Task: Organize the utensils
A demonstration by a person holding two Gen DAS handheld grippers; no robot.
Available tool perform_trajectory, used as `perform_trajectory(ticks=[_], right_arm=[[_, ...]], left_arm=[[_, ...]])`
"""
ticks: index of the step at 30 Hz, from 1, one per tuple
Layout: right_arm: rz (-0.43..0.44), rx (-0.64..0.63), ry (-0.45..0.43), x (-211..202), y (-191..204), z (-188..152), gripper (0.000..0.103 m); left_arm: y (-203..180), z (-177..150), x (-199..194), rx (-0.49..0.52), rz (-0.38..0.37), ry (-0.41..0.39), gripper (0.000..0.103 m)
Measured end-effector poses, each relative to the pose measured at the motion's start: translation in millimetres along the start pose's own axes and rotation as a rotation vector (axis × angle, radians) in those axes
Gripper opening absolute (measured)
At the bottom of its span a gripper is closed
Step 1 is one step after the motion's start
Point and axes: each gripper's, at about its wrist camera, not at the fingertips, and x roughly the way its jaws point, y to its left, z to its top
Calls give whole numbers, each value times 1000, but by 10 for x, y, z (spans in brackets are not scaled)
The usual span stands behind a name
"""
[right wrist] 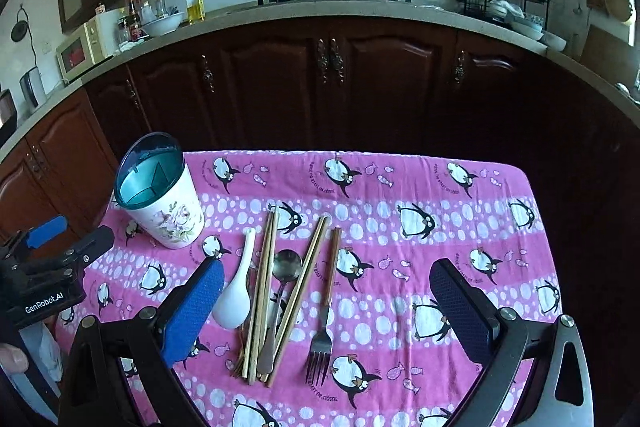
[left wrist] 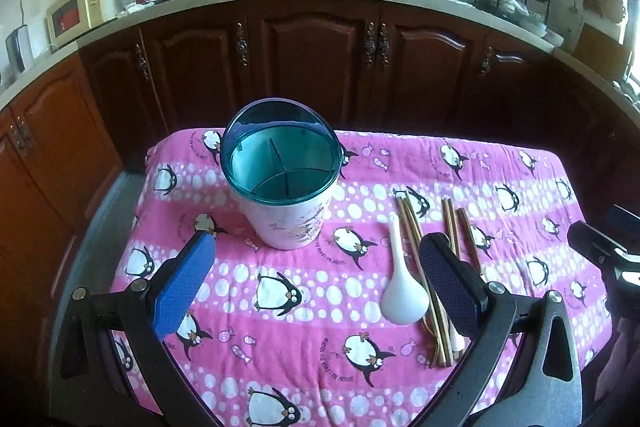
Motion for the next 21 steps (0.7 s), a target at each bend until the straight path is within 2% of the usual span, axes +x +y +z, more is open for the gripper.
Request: perform_trajectory(ticks=[6, 10, 21], right_arm=[[-17, 9, -27, -20, -3, 28, 103], [7, 16, -21, 10, 3, 39, 103], [-11, 15, -27, 42, 34, 60, 103]], left_arm=[[1, 10, 26, -10, 2, 9, 102], [-32, 32, 43, 0, 2, 11, 102], [23, 64, 68, -49, 2, 18, 102]])
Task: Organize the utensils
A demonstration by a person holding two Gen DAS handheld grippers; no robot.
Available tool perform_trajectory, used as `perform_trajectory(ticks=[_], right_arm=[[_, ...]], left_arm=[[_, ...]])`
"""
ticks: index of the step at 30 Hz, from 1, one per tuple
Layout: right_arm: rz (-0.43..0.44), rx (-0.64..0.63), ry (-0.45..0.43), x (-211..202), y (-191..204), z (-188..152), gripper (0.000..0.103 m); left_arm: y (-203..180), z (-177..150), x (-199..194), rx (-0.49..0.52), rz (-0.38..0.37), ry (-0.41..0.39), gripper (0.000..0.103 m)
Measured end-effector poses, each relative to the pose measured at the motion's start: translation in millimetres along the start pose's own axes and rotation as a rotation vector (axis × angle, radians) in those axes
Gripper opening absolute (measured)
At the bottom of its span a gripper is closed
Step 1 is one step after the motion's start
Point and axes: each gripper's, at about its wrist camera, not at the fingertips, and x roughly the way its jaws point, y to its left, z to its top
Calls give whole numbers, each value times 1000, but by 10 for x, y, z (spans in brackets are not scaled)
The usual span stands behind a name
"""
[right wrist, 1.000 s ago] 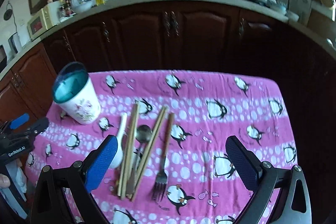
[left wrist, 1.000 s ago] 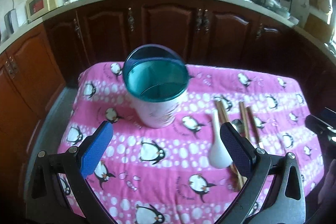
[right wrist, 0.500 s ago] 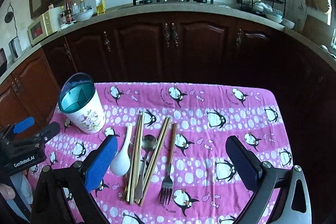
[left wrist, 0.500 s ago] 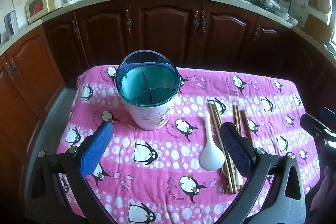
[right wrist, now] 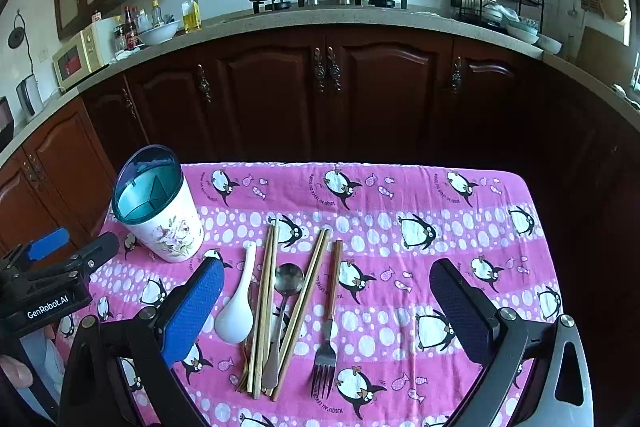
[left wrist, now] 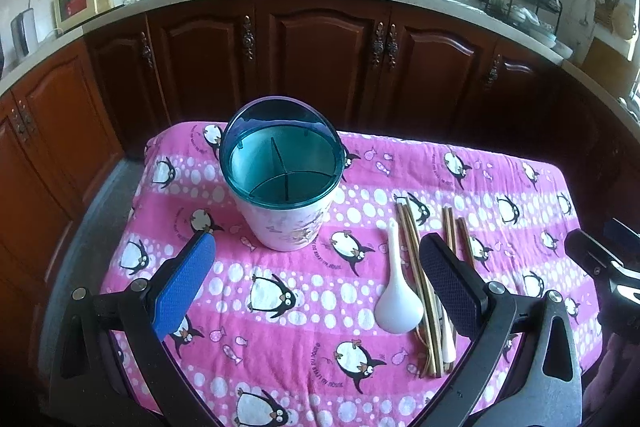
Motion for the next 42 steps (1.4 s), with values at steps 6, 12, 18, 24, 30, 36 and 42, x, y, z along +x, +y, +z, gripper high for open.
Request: perform_trajectory(ticks=[6, 12, 18, 24, 30, 36, 42], right_arm=[[-1, 2, 5, 16, -4, -1, 103], [-5, 12, 18, 35, -25, -16, 103], [2, 25, 33, 52, -49, -23, 103], [4, 24, 40, 70, -41, -28, 103], [2, 23, 39, 68, -43, -21, 103], [1, 26, 40, 61, -47, -18, 103], [-1, 26, 41, 60, -48, -22, 103]], left_arm=[[-12, 6, -10, 6, 4, -7, 102], [-16, 4, -3, 8, 3, -3, 102], [-21, 2, -8, 7, 3, -9, 102], [-22, 2, -5, 8, -2, -6, 102], [-39, -4, 1, 14, -9, 1, 102], [-53, -6, -14, 20, -1, -8, 102], [-43, -4, -21, 17, 10, -12, 102]])
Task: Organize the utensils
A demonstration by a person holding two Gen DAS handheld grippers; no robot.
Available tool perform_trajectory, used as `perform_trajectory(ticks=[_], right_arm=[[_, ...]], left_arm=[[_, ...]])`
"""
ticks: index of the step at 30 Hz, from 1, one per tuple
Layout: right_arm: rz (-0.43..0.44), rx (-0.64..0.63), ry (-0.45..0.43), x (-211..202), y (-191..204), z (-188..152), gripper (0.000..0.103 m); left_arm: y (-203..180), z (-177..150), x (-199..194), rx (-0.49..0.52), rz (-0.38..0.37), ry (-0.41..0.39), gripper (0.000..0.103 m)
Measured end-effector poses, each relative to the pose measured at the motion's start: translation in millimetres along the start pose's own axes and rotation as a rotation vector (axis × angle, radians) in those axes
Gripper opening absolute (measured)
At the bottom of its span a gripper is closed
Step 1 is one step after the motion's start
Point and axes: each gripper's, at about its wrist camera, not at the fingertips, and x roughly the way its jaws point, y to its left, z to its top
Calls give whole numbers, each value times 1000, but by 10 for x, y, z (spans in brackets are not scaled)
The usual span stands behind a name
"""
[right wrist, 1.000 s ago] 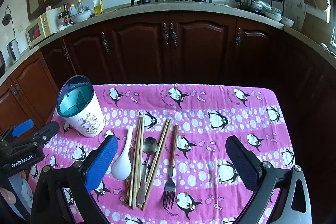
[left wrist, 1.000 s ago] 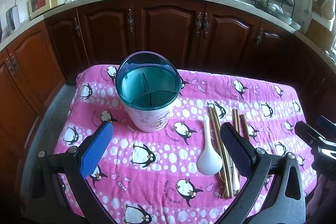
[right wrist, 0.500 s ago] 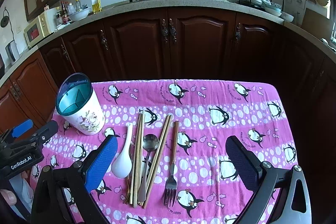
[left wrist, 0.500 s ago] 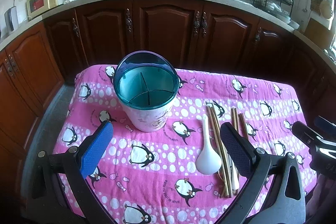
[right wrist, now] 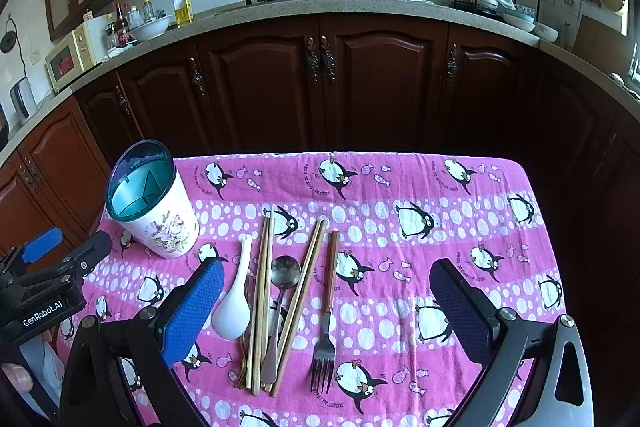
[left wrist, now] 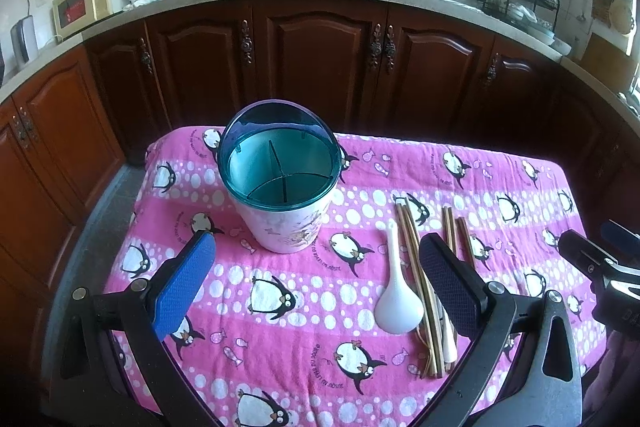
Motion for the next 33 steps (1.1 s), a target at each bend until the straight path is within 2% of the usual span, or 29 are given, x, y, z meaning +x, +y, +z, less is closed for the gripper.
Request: perform_trajectory(ticks=[33], right_arm=[[-15, -5, 15, 44, -43, 2, 103]], left_arm=[[-62, -8, 58, 24, 5, 12, 102]])
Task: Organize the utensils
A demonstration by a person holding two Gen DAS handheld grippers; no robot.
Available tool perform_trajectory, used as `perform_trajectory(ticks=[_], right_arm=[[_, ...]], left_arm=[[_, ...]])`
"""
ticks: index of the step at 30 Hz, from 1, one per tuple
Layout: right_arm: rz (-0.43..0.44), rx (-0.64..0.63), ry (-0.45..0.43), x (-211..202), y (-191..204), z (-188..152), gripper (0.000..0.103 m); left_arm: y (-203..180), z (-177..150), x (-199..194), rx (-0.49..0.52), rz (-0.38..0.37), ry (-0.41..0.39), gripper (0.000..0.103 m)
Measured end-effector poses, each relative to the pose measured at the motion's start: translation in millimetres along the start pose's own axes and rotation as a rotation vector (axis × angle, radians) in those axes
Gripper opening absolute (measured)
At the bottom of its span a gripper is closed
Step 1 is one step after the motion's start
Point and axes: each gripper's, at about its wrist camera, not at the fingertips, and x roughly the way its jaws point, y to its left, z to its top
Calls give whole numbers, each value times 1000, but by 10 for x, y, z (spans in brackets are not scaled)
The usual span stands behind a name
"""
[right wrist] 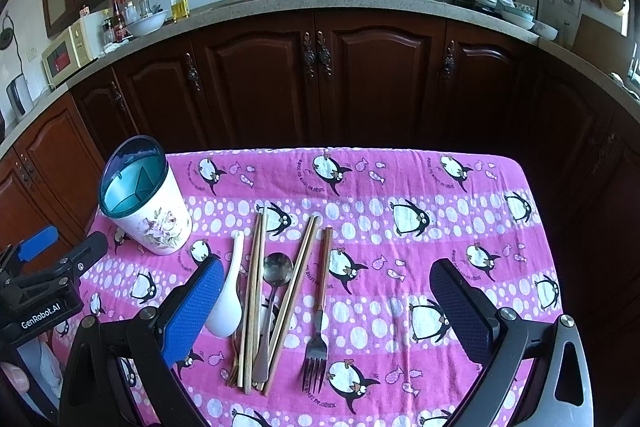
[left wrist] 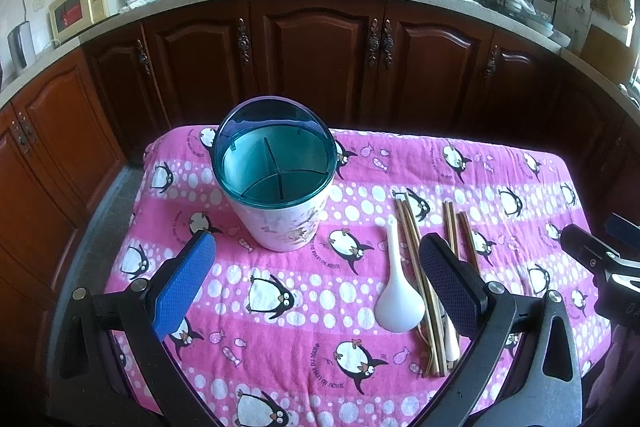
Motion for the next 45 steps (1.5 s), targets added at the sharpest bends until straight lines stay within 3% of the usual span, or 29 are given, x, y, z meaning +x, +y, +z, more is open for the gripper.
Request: perform_trajectory(ticks=[15, 19, 21, 24, 26, 28, 30, 32, 35, 38, 45], right_arm=[[-6, 2, 17, 82, -33, -18, 103], [12, -17, 52, 280, -47, -50, 103], [33, -25, 86, 430, -49, -71, 97], [75, -19, 136, 693, -72, -108, 78], [112, -2, 177, 887, -101, -122, 68], [162, 18, 216, 1092, -140, -119, 50], [193, 52, 244, 1300, -203, -87, 44], [208, 71, 265, 1448, -233, -49, 37], [236, 77, 290, 1645, -236, 44, 35], [199, 69, 313, 1792, -271, 115, 33], [213, 101, 375, 2100, -392, 147, 31]], left_arm=[[48, -56, 83, -7, -24, 32, 102], [59, -133, 247, -16, -89, 80, 100], [33, -182, 359, -18, -133, 117, 86], [-56, -247, 579, -17, -205, 187, 70], [-154, -262, 746, 2, -218, 219, 68], [-236, -242, 890, 17, -210, 237, 65], [-314, -219, 1019, 27, -216, 254, 55], [-402, -198, 1175, 45, -205, 274, 54], [-504, -177, 1388, 56, -172, 295, 53], [-544, -166, 1556, 54, -144, 306, 48], [-688, -131, 1877, 76, -98, 334, 48]])
